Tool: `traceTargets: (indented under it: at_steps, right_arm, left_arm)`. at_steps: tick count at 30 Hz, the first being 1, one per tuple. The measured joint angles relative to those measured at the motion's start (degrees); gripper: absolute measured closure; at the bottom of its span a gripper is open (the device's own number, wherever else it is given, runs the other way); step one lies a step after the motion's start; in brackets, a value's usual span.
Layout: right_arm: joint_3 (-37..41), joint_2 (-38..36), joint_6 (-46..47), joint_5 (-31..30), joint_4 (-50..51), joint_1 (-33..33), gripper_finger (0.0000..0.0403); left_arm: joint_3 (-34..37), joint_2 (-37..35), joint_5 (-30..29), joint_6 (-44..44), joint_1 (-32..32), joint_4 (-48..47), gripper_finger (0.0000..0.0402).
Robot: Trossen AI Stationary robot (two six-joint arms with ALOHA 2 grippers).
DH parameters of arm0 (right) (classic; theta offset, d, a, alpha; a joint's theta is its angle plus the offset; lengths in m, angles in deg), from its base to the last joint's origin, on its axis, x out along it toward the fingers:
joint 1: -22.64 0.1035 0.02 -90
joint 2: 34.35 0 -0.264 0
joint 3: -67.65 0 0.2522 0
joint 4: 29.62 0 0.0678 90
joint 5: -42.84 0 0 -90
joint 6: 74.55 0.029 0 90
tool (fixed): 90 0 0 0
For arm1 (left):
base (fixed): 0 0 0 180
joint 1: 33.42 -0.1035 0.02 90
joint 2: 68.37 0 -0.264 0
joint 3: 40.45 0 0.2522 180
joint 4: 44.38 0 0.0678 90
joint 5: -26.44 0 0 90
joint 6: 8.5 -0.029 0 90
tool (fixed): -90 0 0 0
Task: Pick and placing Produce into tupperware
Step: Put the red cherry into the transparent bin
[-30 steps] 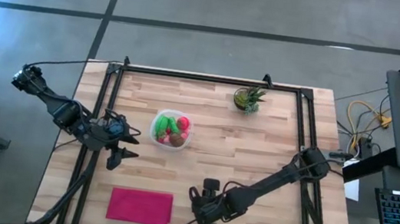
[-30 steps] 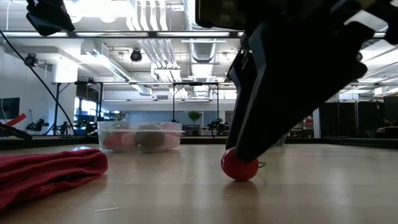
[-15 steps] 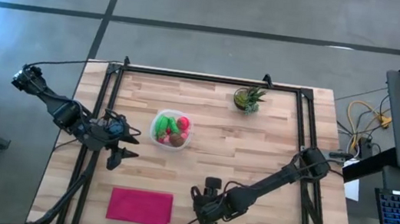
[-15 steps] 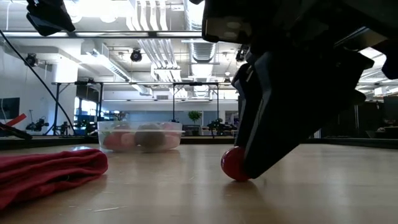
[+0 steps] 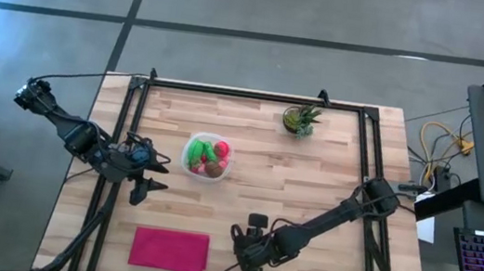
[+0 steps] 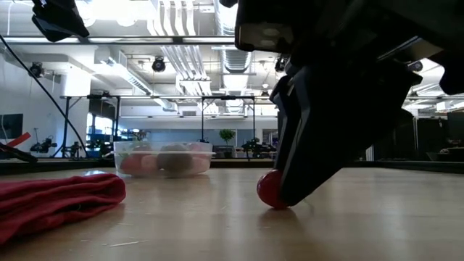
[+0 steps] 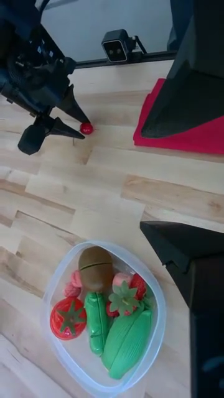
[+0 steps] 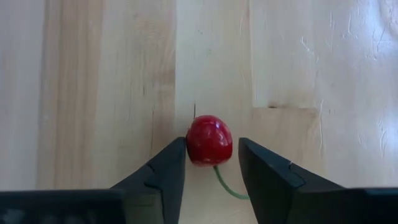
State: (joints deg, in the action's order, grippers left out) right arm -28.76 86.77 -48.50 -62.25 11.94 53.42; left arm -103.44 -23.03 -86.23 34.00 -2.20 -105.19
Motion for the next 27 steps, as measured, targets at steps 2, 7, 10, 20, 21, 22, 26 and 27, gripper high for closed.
traceTargets:
  at_steps: [2,7,10,20,21,22,26,27]
  right_arm:
    - [0.26,0.0,0.24,0.0,-0.18,-0.13,0.0267]
    - [1.19,-0.02,0.96,0.02,-0.67,-0.39,0.0275]
    - [1.37,-0.02,1.39,0.05,-0.9,-0.58,0.0276]
    - [1.45,-0.02,1.37,-0.06,-2.8,-1.53,0.0288]
    - [1.45,-0.02,1.36,-0.04,-2.8,-1.54,0.029]
    - [1.45,-0.02,1.32,-0.04,-2.81,-1.58,0.0292]
    - [1.45,-0.02,1.1,0.0,-2.82,-1.67,0.0298]
    - [1.45,-0.02,1.1,0.0,-2.82,-1.76,0.0298]
  left_arm:
    - [0.0,0.0,-0.04,0.0,0.0,0.0,0.0188]
    - [0.0,0.0,-0.13,0.0,0.0,-0.02,0.0188]
    - [0.0,0.0,-0.13,0.0,0.0,-0.03,0.0188]
    - [0.0,0.0,-0.13,0.02,0.0,-0.1,0.0188]
    - [0.0,0.0,-0.13,0.02,0.0,-0.15,0.0188]
    - [0.0,0.0,-0.13,0.02,0.0,-0.18,0.0188]
    - [0.01,0.0,-0.13,0.02,0.0,-0.35,0.0188]
    - [0.01,0.0,-0.13,0.02,0.0,-0.36,0.0188]
